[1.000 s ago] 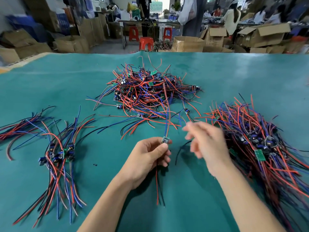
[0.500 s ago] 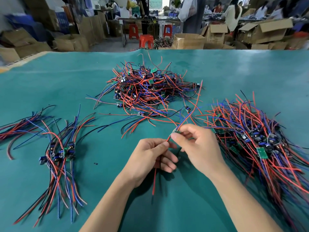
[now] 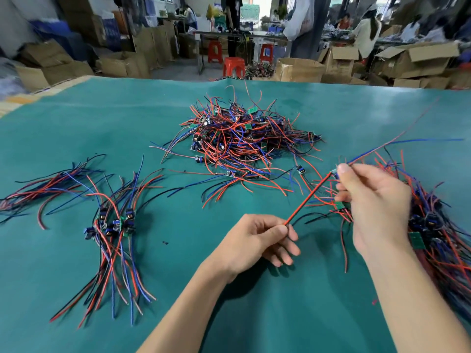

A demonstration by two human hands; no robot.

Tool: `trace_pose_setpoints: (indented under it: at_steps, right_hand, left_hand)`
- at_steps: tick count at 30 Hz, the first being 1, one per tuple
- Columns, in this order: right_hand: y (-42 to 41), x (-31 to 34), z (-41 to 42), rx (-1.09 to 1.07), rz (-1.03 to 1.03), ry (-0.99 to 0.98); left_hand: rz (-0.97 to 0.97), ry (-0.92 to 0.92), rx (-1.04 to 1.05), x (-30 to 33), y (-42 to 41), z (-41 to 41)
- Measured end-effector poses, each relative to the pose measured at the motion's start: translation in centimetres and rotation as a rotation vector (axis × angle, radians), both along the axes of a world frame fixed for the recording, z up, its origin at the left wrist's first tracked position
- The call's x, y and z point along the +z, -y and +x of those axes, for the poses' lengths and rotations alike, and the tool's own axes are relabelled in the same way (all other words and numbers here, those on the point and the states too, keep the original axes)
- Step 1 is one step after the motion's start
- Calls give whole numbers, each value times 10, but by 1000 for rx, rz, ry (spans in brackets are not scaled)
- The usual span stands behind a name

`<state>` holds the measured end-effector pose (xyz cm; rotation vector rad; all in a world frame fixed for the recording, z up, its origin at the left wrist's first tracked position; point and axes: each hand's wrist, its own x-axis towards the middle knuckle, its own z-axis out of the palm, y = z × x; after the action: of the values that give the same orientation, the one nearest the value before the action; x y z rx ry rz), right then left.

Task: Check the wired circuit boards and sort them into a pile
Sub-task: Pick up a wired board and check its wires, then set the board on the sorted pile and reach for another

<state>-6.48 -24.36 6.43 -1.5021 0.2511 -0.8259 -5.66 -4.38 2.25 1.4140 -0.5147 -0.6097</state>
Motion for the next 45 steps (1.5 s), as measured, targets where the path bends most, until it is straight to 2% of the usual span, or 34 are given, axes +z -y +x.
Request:
trace_pose_setpoints:
  at_steps: [5,7,11,14,16,19,21,24,27,33,36,42,45]
  right_hand:
    - [-22,53,-3,-57,89,203]
    - [-44,74,0,103,33,198]
    - [-128,74,14,602,-137,-111]
    - [-190,51,34,717,-311,-294]
    - [-217,43,53,746,-537,-372]
    - [-230,36,84,743,-961,-445]
    - [-215,30,108,633,-1162,-448]
    - [-171,21,129,417,-1428,-535]
    - [-138,7,135,346,-1563,-640]
    - [-115,-1,144,407,-1468,-601]
    - [-105,2,144,340,-1375,-537]
    - [-71,40,135,229,-888,-337]
    - [-52,72,112,279,-536,-261]
  left_hand:
    - [53,40,54,-4,1,0]
    - [56,19,98,-5,3,2]
    - [97,49,154,-5,-1,2]
    - [185,113,245,-10,-8,3]
    - [108,144,168,-10,-10,1]
    - [186,134,218,-13,-10,4]
    - [203,179,253,-12,-9,3]
    - [94,93,178,-4,-2,2]
    - [69,17,161,-6,2,7]
    - [-1,-59,143,-8,1,8]
    - [-8,-68,147,-10,1,10]
    - [-31,-82,151,-7,0,9]
    - [-64,-109,147,-7,0,10]
